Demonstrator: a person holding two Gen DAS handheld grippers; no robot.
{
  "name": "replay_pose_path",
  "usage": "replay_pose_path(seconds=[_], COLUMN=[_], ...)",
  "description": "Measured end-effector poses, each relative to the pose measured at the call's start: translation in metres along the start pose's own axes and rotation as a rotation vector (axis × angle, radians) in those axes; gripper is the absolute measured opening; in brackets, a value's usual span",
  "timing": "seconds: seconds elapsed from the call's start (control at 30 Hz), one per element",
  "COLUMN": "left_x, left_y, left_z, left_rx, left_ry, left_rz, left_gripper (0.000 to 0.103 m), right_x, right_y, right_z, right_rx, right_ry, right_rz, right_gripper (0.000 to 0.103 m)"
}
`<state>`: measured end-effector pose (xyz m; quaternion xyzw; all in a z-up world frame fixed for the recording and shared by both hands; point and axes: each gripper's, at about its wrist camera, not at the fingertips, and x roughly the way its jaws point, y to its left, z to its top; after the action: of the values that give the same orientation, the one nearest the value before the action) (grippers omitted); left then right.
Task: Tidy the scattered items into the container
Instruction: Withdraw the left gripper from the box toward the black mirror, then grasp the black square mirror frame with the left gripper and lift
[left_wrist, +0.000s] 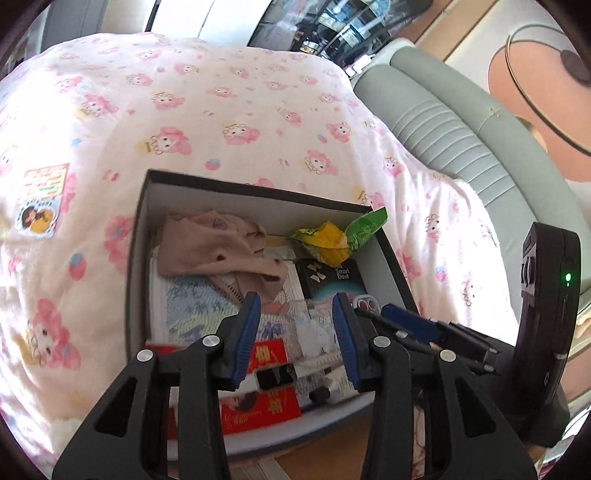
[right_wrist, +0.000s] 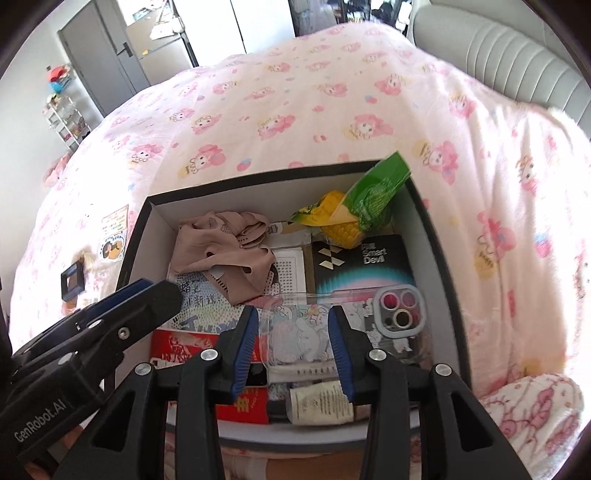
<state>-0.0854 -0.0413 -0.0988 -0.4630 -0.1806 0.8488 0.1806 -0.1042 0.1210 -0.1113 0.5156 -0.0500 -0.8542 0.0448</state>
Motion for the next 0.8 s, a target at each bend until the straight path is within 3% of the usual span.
replay_pose_path(seconds=[0.13,0.37,0.5,0.67,0.8], left_x=[-0.018,-0.064,-0.097,-0.133,-0.138], left_y=[0.001,0.035,0.087,0.177,0.248], left_z=[-0.010,-0.019,-0.021,-0.025,-0.033], left_rx=[-0.014,-0.062,-0.149,-0.334,-0.473], left_ry=[-0.018,-0.063,-0.101,-0.162,-0.185], left_rz=[-0.014,0.070,0.125,0.189,0.272], left_gripper=[0.041,0.041,0.041,0.047,0.047], right_x=[-0.017,-0.034,-0.025,0.007,0.048], right_y=[0.005,0.064,0.125,0.212,0.275], right_z=[-0.004,-0.008,-0.005,0.006,0.012], right_rx=[-0.014,-0.159,-0.278,-0.396,-0.486], right_ry=[-0.023,-0.057,-0.037,0.068,0.161], right_rz=[0.008,0.068,0.137,0.315,0.350], right_gripper=[0.036,0.036,0.036,0.036,0.036])
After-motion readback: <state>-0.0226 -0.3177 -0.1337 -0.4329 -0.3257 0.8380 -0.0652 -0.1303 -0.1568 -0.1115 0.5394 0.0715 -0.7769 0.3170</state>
